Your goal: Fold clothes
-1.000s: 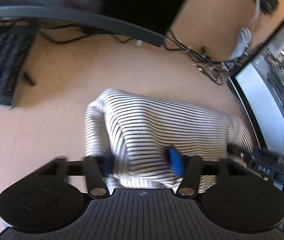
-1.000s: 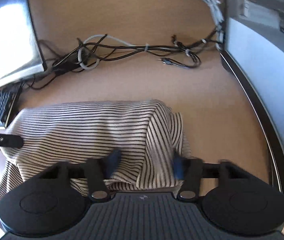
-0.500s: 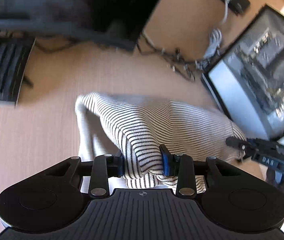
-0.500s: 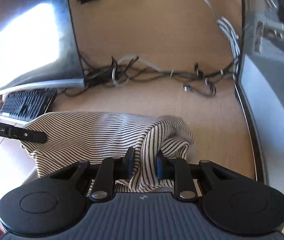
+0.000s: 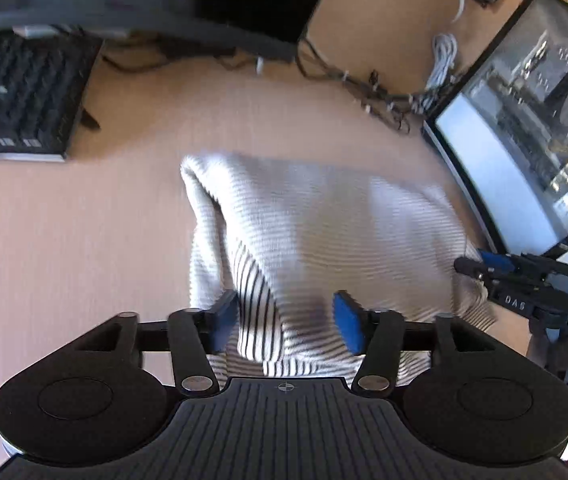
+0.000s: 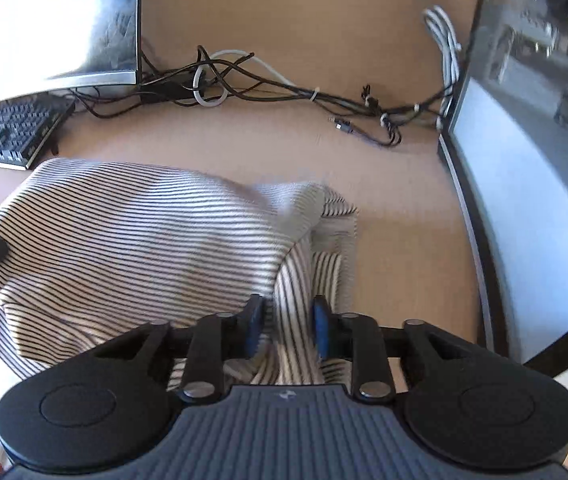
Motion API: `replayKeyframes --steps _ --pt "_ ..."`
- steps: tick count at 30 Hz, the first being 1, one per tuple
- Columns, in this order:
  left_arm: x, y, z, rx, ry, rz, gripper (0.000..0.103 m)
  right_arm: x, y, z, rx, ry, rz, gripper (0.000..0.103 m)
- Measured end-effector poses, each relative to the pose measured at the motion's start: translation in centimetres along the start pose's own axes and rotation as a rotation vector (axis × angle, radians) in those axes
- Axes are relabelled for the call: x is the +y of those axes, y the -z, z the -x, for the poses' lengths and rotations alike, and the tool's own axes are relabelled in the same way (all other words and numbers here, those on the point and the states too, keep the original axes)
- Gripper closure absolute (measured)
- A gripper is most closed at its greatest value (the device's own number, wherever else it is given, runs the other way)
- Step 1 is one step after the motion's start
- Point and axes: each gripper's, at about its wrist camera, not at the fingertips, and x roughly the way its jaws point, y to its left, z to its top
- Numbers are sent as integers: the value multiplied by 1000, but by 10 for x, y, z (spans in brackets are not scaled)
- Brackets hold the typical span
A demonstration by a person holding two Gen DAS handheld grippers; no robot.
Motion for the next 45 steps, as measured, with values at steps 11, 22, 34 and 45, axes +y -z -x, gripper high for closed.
replayKeyframes --steps 11,22,34,45 --pt "-29 0 -19 97 182 -38 8 5 -18 5 -67 -59 -57 40" --pt "-28 -18 -60 94 165 -82 18 36 8 1 20 -124 -54 40" --pt "-24 -54 -53 -15 93 -64 8 69 10 53 3 -227 -19 38" --pt "-25 -31 -35 60 164 -14 15 23 -34 19 -48 -73 -87 51"
